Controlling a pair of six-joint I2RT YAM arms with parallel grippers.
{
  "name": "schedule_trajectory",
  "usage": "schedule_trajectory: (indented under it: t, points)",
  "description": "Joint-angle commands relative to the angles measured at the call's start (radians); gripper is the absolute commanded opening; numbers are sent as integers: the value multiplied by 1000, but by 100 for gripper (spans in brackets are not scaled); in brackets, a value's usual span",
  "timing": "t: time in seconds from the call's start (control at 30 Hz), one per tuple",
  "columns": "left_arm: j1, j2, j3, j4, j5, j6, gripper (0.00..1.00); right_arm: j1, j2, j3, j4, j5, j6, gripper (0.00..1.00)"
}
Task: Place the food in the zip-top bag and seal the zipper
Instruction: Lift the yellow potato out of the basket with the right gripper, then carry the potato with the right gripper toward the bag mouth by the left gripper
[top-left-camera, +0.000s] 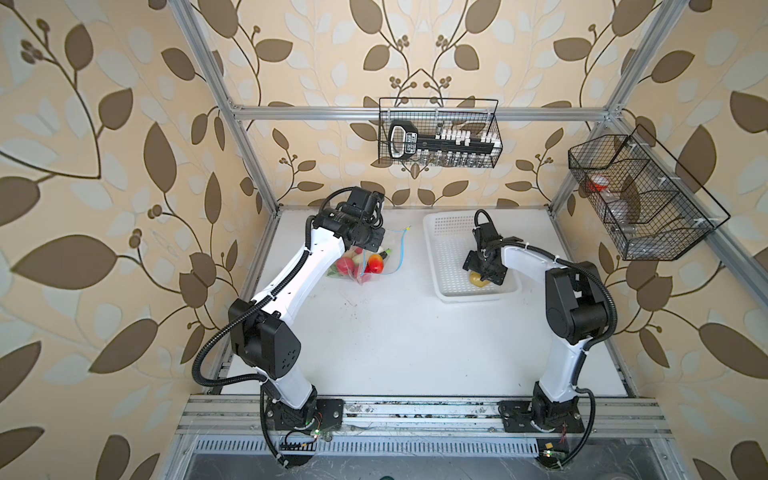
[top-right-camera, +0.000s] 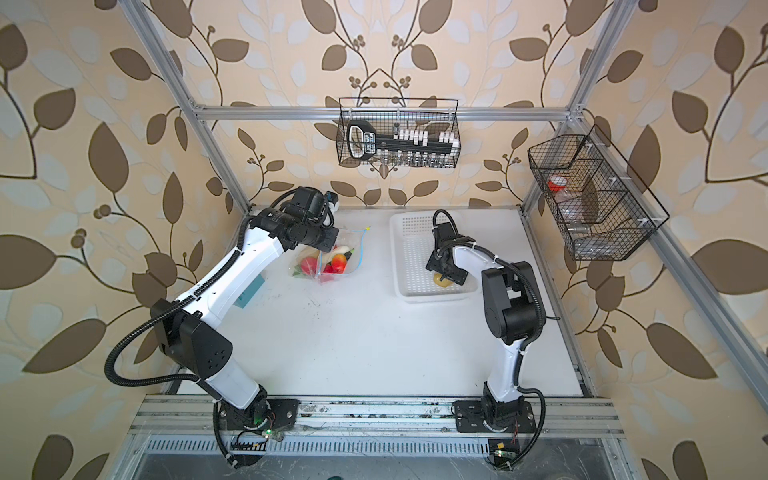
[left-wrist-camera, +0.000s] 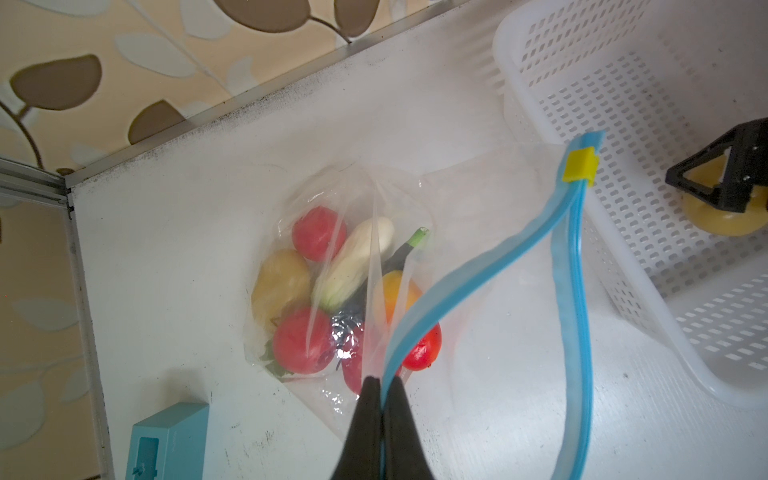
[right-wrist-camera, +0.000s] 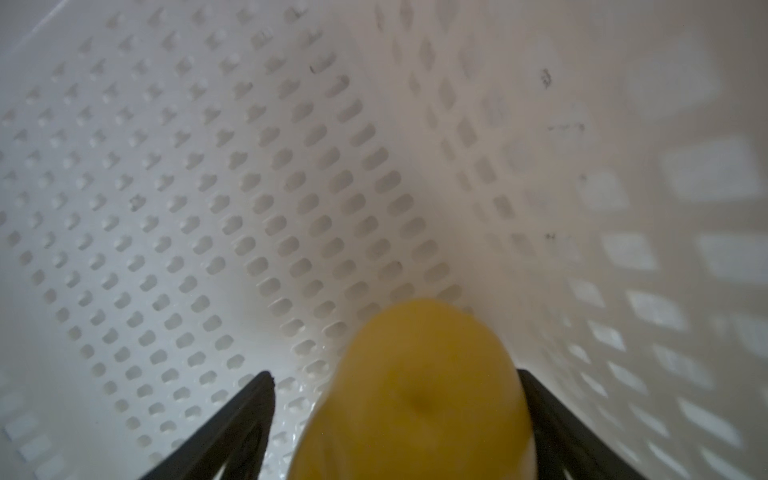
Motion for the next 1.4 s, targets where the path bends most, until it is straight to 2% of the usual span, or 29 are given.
schedule_trajectory:
  t: [0.0,0.3,0.53,0.73,1.13,1.37]
  points:
    - [-5,-35,1,10,4,4,0,-8,40,34,-3,16,5,85]
    - [-5,-20,12,5,-3,5,0,-11,17,13,43,-30,-7,58]
    - [-5,-21,9,5,0,2,0,-11,-89,-25,91,-81,-4,46]
    - [-5,-18,11,5,1,2,0,-10,-191,-45,121,-115,-7,45]
    - [-5,-13,18,1,9,-1,0,7,-291,-64,227,-327,61,44]
    - [-5,-15,14,2,7,-1,0,37,-337,-70,237,-319,72,44]
